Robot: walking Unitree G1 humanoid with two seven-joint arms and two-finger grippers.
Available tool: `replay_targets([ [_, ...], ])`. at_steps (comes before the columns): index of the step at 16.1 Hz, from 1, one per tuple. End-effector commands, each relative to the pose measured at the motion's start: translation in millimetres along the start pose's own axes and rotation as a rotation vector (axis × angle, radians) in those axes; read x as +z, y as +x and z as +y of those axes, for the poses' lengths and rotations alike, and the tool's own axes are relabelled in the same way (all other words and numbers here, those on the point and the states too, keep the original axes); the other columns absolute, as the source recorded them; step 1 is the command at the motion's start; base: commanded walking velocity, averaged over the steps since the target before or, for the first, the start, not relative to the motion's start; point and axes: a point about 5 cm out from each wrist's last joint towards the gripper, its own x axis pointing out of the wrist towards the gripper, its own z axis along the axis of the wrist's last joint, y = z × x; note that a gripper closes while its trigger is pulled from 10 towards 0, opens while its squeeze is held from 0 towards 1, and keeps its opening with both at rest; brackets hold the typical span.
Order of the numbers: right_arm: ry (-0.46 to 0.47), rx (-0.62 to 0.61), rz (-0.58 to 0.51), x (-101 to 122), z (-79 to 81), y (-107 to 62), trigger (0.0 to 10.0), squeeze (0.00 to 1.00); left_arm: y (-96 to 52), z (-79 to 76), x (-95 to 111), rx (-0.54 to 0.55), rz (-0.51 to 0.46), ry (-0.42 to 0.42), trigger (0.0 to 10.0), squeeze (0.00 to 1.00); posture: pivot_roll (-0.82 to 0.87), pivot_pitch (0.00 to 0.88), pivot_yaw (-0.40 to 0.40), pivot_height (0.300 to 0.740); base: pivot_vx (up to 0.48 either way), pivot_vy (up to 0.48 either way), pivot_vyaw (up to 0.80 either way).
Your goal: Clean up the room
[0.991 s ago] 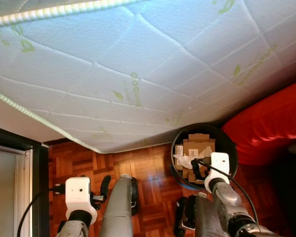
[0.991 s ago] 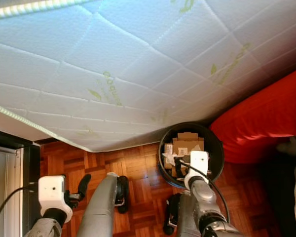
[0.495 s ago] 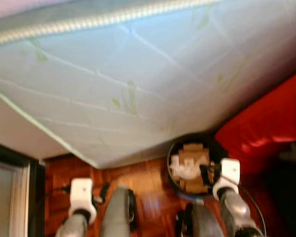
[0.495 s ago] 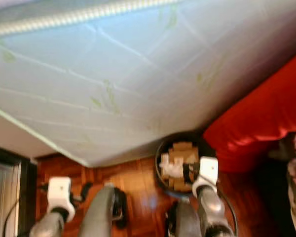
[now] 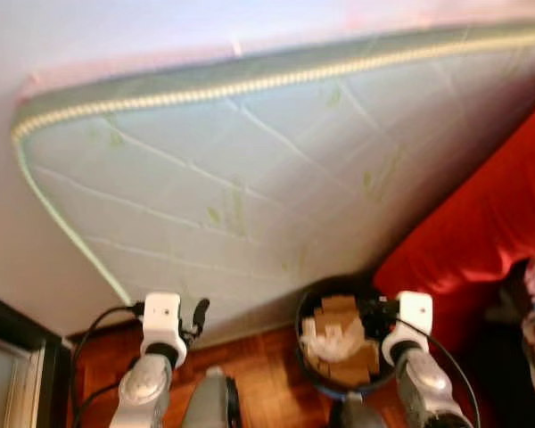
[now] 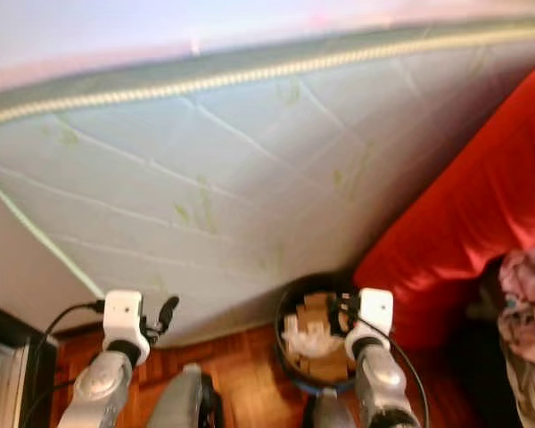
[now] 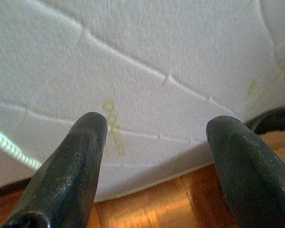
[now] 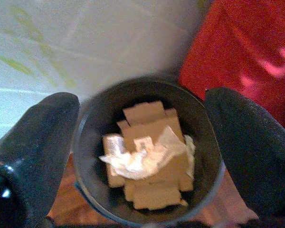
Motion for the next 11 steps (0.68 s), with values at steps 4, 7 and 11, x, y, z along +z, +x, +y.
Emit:
replay_targets([
  [4, 0.035, 0.017, 0.034, -9.5, 5.9, -2.6, 10.0, 0.00, -1.5, -2.3, -14.8, 0.009, 0.042, -0.013, 10.0, 0.00, 0.06, 0.043, -0.020, 0.687, 0.000, 0.000, 0.00],
  [7, 0.066, 0.003, 0.102, -23.7, 7.1, -7.4, 10.0, 0.00, -4.3, 1.0, -25.4, 0.035, 0.082, -0.039, 10.0, 0.00, 0.05, 0.025, -0.014, 0.722, 0.000, 0.000, 0.00],
  [11, 0.086, 0.020, 0.141, -33.7, 8.1, -12.0, 10.0, 0.00, -6.2, -2.4, -36.2, 0.023, 0.129, -0.049, 10.0, 0.00, 0.04, 0.006, -0.007, 0.740, 0.000, 0.000, 0.00],
])
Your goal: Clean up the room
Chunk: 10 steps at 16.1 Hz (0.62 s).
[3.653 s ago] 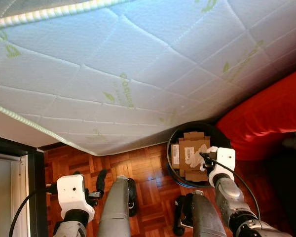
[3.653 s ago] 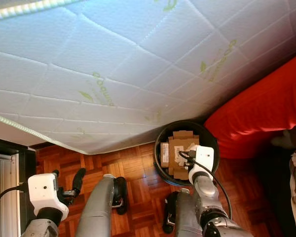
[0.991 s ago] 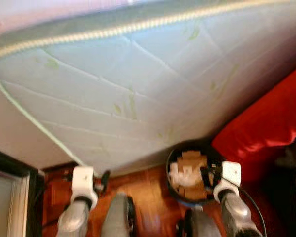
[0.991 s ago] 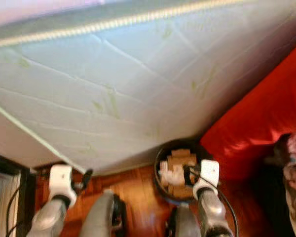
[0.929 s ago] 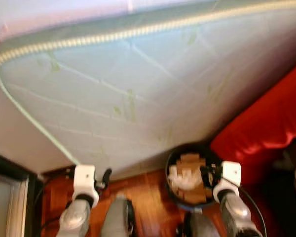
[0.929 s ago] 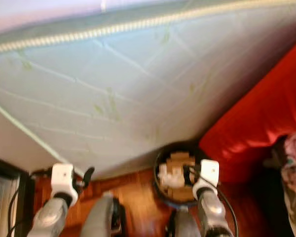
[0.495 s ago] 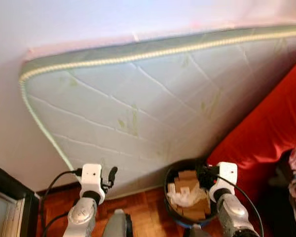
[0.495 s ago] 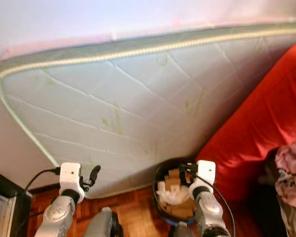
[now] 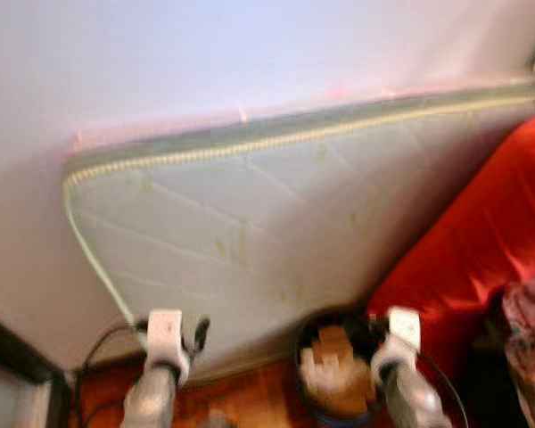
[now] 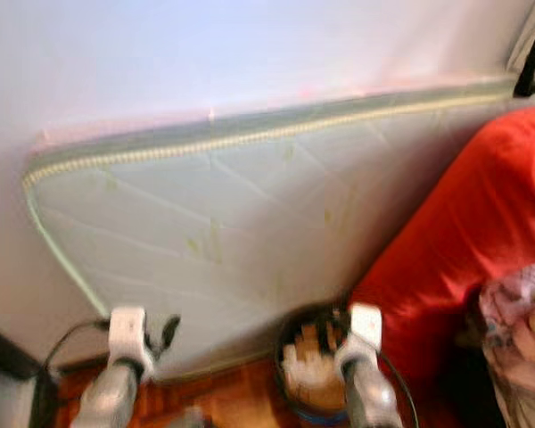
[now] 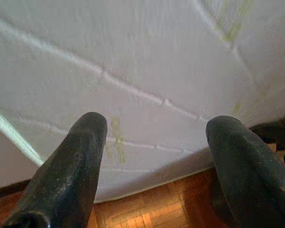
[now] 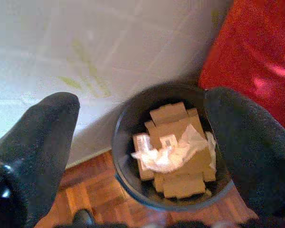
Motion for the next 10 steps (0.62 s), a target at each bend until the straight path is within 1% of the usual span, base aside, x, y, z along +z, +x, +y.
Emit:
replay_targets([
  [1, 0.009, -0.008, 0.035, -7.8, -2.5, -2.8, 10.0, 0.00, -0.3, 1.5, -5.5, 0.009, 0.033, -0.009, 10.0, 0.00, 0.04, 0.000, -0.006, 0.740, 0.000, 0.000, 0.00],
  [3, 0.010, -0.021, 0.069, -14.8, -5.4, -5.5, 10.0, 0.00, -3.5, 4.9, -16.1, 0.031, 0.088, -0.037, 10.0, 0.00, 0.03, 0.000, -0.003, 0.740, 0.000, 0.000, 0.00],
  [6, 0.017, -0.042, 0.131, -27.9, -10.9, -11.3, 10.0, 0.00, -15.1, 10.2, -42.8, 0.050, 0.235, -0.017, 10.0, 0.00, 0.02, 0.000, -0.004, 0.740, 0.000, 0.000, 0.00],
  [7, 0.006, -0.066, 0.166, -37.0, -16.5, -16.7, 10.0, 0.00, -24.1, 15.8, -57.9, 0.075, 0.328, -0.009, 10.0, 0.00, 0.02, 0.000, -0.004, 0.740, 0.000, 0.000, 0.00],
  [8, 0.007, -0.094, 0.195, -44.8, -22.0, -21.8, 10.0, 0.00, -29.0, 19.7, -64.8, 0.092, 0.373, -0.010, 10.0, 0.00, 0.02, 0.000, -0.001, 0.740, 0.000, 0.000, 0.00],
  [10, -0.002, -0.139, 0.253, -58.0, -31.2, -30.9, 10.0, 0.00, -32.8, 24.0, -69.9, 0.118, 0.414, -0.021, 10.0, 0.00, 0.02, 0.000, 0.001, 0.740, 0.000, 0.000, 0.00],
])
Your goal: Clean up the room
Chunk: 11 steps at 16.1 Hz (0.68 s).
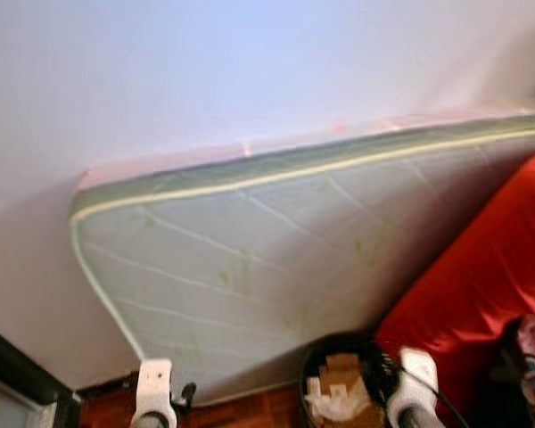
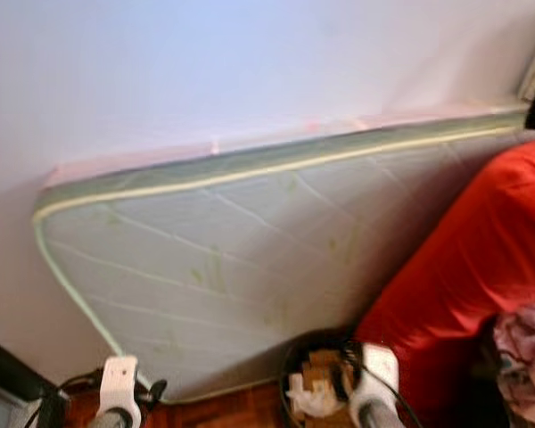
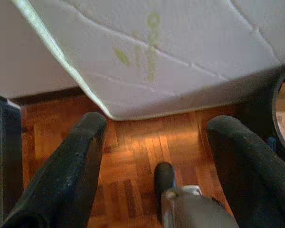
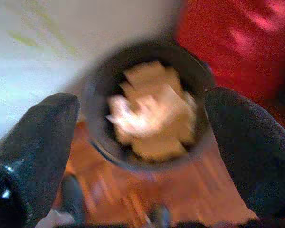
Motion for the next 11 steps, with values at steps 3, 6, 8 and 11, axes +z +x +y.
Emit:
replay_targets([
  [3, -0.041, -0.031, 0.085, -19.0, -3.2, -4.9, 10.0, 0.00, -0.3, 5.9, -4.0, 0.042, 0.037, -0.011, 10.0, 0.00, 0.02, 0.022, -0.005, 0.740, 0.000, 0.000, 0.00],
  [6, -0.064, -0.024, 0.112, -26.6, -6.0, -7.8, 10.0, 0.00, -1.3, 3.1, -8.5, 0.042, 0.053, -0.022, 10.0, 0.00, 0.02, 0.039, -0.012, 0.740, 0.000, 0.000, 0.00],
  [8, -0.073, -0.007, 0.111, -26.6, -3.4, -7.5, 10.0, 0.00, -3.0, 2.0, -14.5, 0.043, 0.079, -0.026, 10.0, 0.00, 0.02, 0.051, -0.018, 0.740, 0.000, 0.000, 0.00],
  [11, -0.087, 0.000, 0.119, -27.2, -2.1, -7.4, 10.0, 0.00, -5.3, 2.0, -21.3, 0.043, 0.109, -0.018, 10.0, 0.00, 0.02, 0.061, -0.021, 0.740, 0.000, 0.000, 0.00],
])
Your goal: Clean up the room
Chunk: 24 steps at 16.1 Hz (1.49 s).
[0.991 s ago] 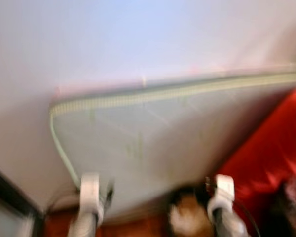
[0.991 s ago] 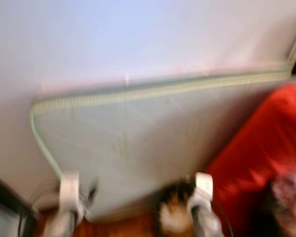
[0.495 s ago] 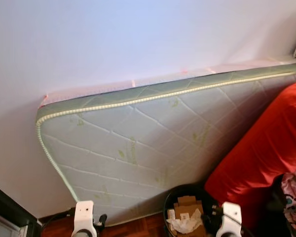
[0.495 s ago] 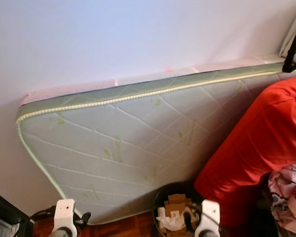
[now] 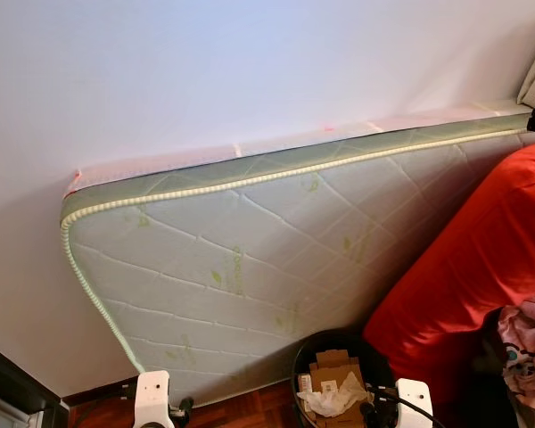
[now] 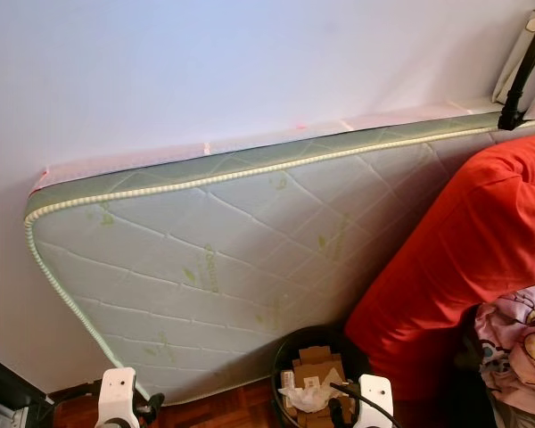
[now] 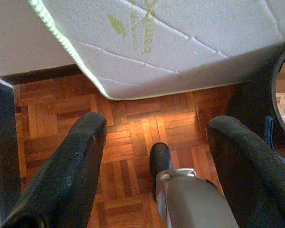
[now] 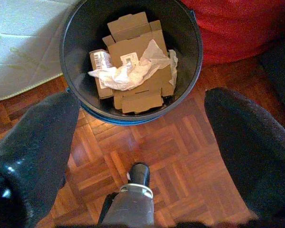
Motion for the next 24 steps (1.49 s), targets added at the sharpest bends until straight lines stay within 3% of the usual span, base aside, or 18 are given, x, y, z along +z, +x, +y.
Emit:
replay_targets([
  [1, -0.012, 0.003, 0.009, -0.2, -0.4, 0.1, 10.0, 0.00, -2.0, 2.7, -8.3, 0.013, 0.041, 0.010, 10.0, 0.00, 0.02, 0.061, -0.021, 0.740, 0.000, 0.000, -0.56],
  [8, -0.038, 0.006, 0.034, -2.8, -1.9, -0.4, 10.0, 0.00, -3.1, 2.8, -12.3, 0.004, 0.060, 0.023, 10.0, 0.00, 0.01, 0.084, -0.017, 0.740, 0.000, 0.000, -0.77],
  [24, -0.036, 0.018, 0.006, 0.3, 2.2, 0.4, 10.0, 0.00, -3.7, 1.0, -14.1, -0.005, 0.063, 0.052, 10.0, 0.00, 0.01, 0.068, -0.011, 0.740, 0.000, -0.367, -0.30],
])
